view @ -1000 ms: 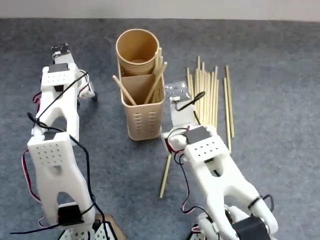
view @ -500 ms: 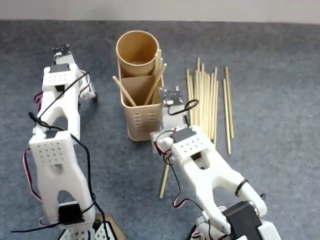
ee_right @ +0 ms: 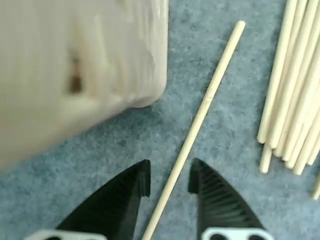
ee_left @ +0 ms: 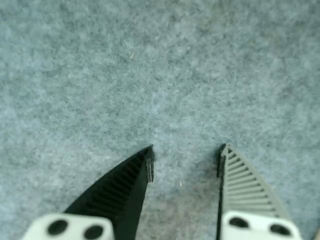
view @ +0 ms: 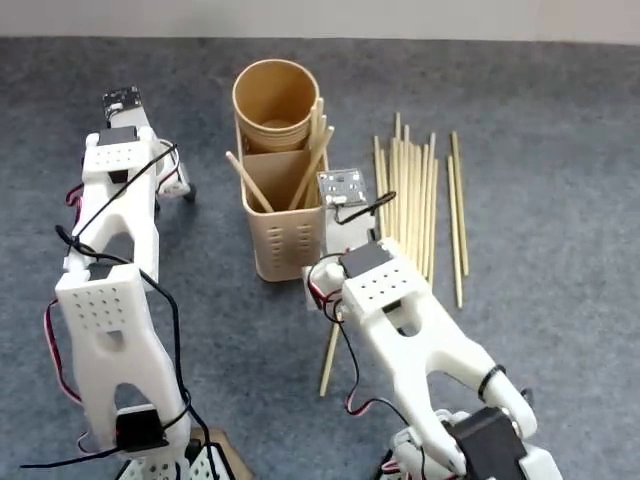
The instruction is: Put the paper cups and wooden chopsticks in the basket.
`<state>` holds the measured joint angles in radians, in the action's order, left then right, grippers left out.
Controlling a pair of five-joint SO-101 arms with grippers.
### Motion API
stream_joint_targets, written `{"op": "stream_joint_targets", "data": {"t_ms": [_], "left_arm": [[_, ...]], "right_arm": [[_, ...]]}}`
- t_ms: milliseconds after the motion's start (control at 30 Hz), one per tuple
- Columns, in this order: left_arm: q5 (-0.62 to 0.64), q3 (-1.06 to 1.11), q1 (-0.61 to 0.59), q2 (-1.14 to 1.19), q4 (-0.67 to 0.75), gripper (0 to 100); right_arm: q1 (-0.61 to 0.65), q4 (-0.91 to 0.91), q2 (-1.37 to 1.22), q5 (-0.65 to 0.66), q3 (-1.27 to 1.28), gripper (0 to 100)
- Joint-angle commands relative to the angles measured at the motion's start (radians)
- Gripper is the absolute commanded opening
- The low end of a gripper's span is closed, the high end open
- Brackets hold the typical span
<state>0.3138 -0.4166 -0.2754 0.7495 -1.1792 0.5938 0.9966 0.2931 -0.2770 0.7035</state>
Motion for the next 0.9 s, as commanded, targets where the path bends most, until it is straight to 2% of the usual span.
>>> {"op": "stream_joint_targets", "data": {"t_ms": [0,233,367,600,867], "left_arm": [[-0.011,-0.025,0.019,0.002,0.015,22],[-0.011,-0.024,0.019,0.002,0.017,22],[-0.011,-0.022,0.019,0.002,0.015,22],[-0.011,-0.022,0.019,0.002,0.011,22],[-0.011,-0.021,0.019,0.002,0.011,22]], "right_arm": [[-0.047,-0.002,0.113,-0.012,-0.019,9.5],[-0.185,-0.039,0.257,0.003,-0.016,9.5],[-0.283,-0.044,0.240,0.114,-0.019,9.5],[-0.512,-0.061,-0.022,0.333,-0.136,9.5],[-0.568,-0.065,-0.364,0.537,-0.409,9.5]]}}
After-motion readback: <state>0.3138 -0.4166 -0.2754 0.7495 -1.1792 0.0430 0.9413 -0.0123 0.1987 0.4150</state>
